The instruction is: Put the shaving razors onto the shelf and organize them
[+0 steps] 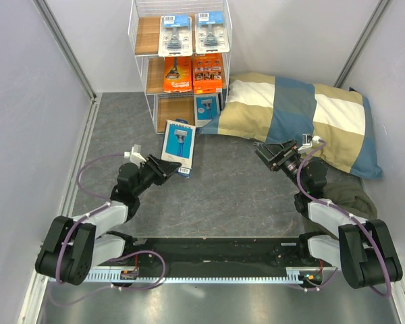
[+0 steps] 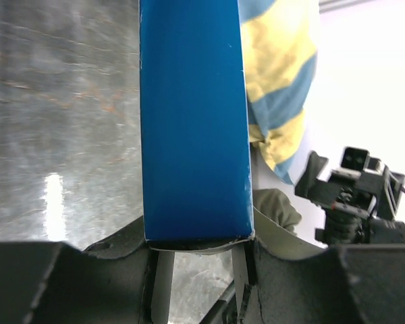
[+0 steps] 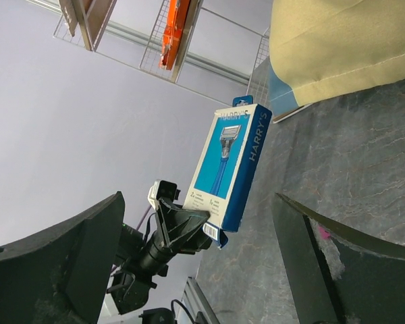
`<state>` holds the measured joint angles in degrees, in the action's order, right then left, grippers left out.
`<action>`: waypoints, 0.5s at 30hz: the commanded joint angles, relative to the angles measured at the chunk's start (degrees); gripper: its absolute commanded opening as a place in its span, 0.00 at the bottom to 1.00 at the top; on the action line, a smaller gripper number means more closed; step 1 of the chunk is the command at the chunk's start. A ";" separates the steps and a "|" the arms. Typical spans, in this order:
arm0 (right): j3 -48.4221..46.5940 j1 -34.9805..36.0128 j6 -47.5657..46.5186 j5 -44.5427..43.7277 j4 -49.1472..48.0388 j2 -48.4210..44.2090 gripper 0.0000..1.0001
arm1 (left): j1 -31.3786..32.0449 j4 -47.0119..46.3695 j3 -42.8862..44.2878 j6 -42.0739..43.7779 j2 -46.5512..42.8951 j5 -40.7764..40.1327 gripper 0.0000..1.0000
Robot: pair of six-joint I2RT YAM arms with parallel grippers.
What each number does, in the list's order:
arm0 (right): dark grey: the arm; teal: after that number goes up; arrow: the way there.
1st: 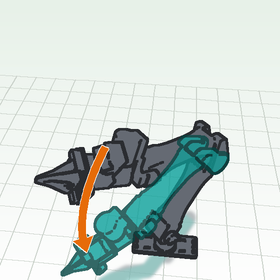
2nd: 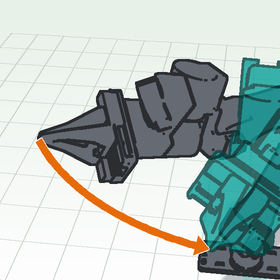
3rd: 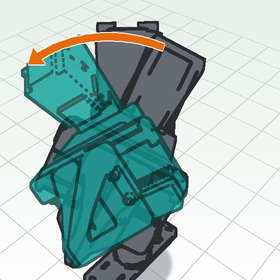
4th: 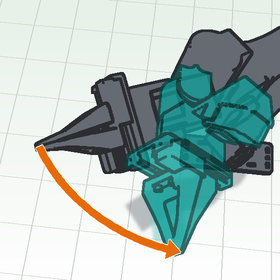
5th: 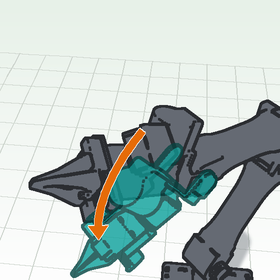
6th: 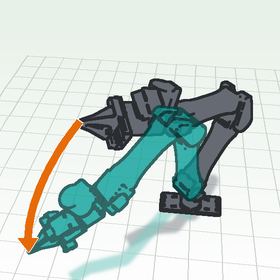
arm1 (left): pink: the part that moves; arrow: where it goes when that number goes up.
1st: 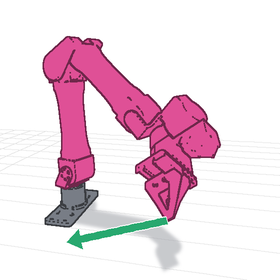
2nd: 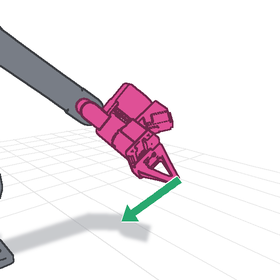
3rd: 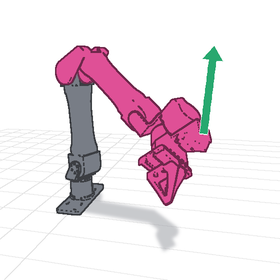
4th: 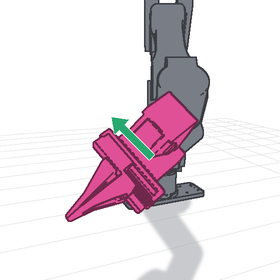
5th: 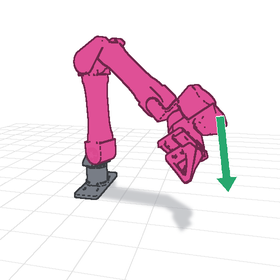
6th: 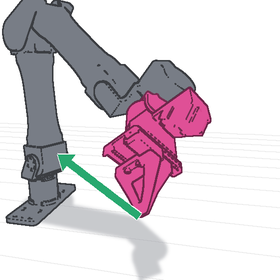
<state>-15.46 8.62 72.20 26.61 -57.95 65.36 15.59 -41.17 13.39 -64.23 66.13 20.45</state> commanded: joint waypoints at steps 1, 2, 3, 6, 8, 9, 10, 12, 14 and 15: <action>-0.44 -0.10 -1.19 0.90 -1.46 0.55 0.98 | -1.71 0.91 4.45 3.58 0.84 0.38 0.18; -0.53 -0.10 -1.10 0.90 -1.55 0.64 0.98 | -2.23 0.83 4.80 3.67 1.45 0.47 0.18; -0.62 -0.10 -1.01 0.99 -1.55 0.82 0.98 | -2.41 0.48 5.24 3.67 1.98 0.91 0.18; -0.71 -0.01 -1.19 1.25 -1.46 1.08 0.98 | -3.20 0.30 7.17 4.37 4.62 1.78 0.18; -0.80 -0.10 -1.28 1.43 -1.55 1.26 0.98 | -3.55 0.30 8.93 4.81 6.89 2.31 0.18; -0.71 -0.10 -1.28 1.43 -1.46 1.43 0.98 | -3.81 0.39 9.63 4.90 7.95 2.75 0.18; -0.71 -0.01 -1.19 1.51 -1.46 1.52 0.98 | -3.90 0.04 10.95 5.07 8.83 2.93 0.18; -0.80 -0.01 -1.36 1.78 -1.46 1.87 0.98 | -4.34 -0.32 12.18 5.16 11.65 3.72 0.18; -1.06 -0.10 -1.45 2.22 -1.55 2.14 0.98 | -4.87 -1.45 13.94 5.16 13.67 4.34 0.18; -1.23 -0.10 -1.37 2.30 -1.64 2.40 0.98 | -5.05 -1.89 14.38 5.08 15.50 4.34 0.18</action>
<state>-15.46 8.62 72.12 27.51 -57.84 66.87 11.46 -38.24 23.68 -61.71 78.13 22.65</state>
